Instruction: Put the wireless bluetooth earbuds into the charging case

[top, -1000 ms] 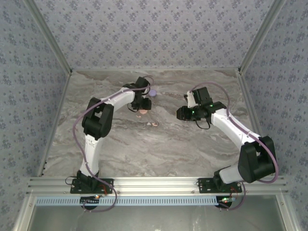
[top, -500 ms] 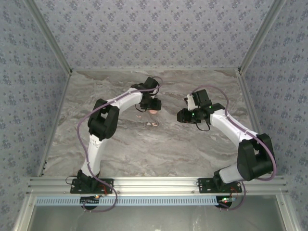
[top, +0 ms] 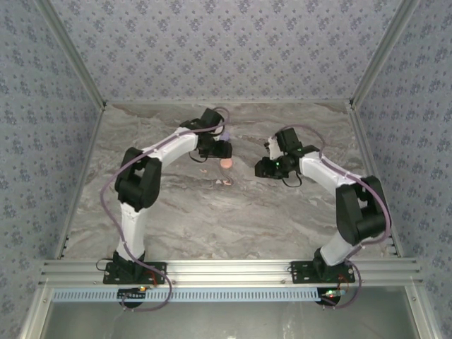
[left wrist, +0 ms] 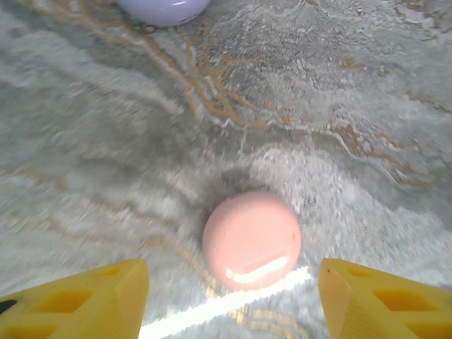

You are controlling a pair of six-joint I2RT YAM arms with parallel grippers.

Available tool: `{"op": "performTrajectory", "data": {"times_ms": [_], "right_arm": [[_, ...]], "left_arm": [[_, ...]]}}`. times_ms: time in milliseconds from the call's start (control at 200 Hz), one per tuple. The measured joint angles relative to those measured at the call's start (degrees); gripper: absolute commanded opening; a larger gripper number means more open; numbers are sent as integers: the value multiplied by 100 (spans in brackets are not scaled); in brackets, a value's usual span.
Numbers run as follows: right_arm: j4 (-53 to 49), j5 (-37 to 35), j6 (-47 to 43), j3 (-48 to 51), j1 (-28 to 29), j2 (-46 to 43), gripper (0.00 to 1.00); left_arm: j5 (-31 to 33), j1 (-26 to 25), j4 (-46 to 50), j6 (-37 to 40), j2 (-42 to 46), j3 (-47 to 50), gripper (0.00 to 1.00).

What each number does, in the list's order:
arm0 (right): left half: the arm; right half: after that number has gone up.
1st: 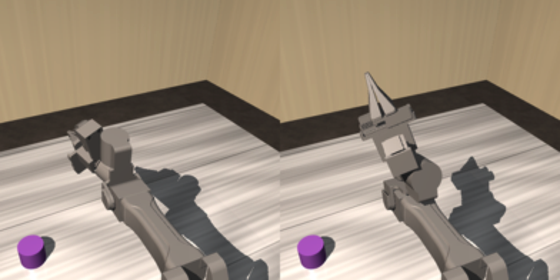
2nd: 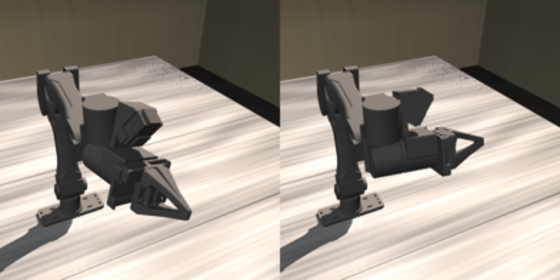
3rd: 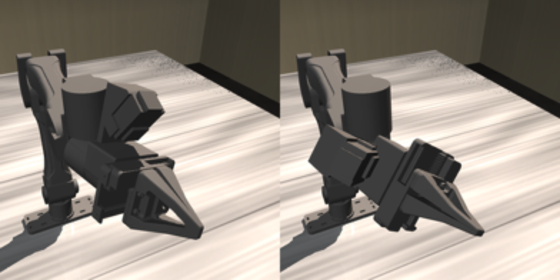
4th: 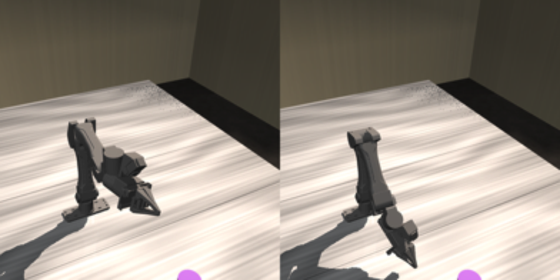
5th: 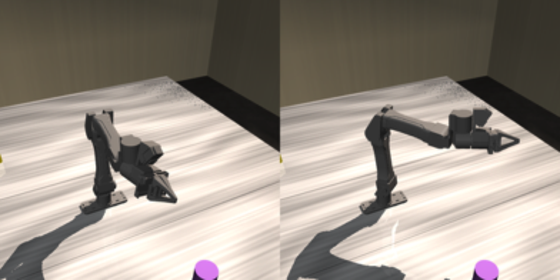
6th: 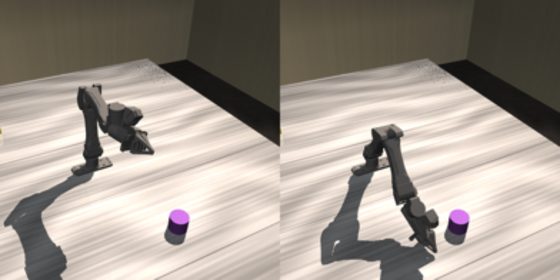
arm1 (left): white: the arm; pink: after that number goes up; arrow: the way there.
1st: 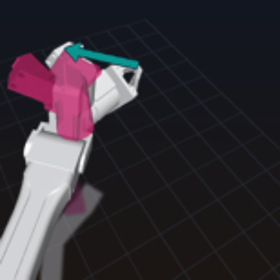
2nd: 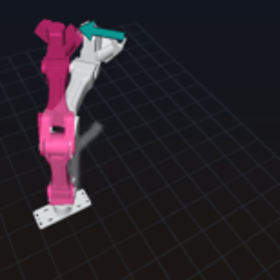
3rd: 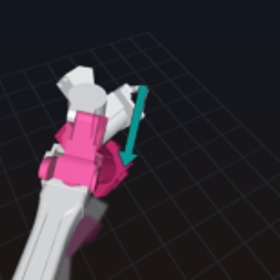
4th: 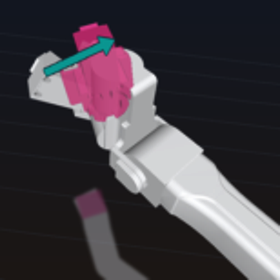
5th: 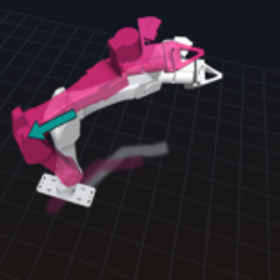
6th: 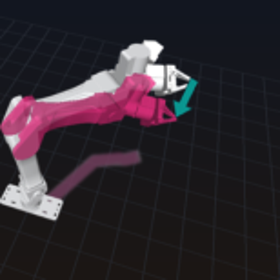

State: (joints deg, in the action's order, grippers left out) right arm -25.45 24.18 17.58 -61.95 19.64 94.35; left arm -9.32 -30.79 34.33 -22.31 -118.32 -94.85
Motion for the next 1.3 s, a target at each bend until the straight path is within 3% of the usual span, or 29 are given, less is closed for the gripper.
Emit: {"op": "performTrajectory", "data": {"times_ms": [150, 400, 745, 1299], "right_arm": [[13, 258, -46, -570, 46, 752, 25], [20, 376, 22, -1460, 463, 1746, 17], [-39, 175, 269, -2234, 660, 2463, 15], [-409, 20, 363, -3254, 649, 3215, 16]], "left_arm": [[-413, 332, -339, -118, 533, 533, 39], [-584, 557, -457, -168, 282, 619, 14], [-629, 529, -398, -153, -675, 68, 14], [-804, 396, -286, -22, -855, -26, 14]]}}
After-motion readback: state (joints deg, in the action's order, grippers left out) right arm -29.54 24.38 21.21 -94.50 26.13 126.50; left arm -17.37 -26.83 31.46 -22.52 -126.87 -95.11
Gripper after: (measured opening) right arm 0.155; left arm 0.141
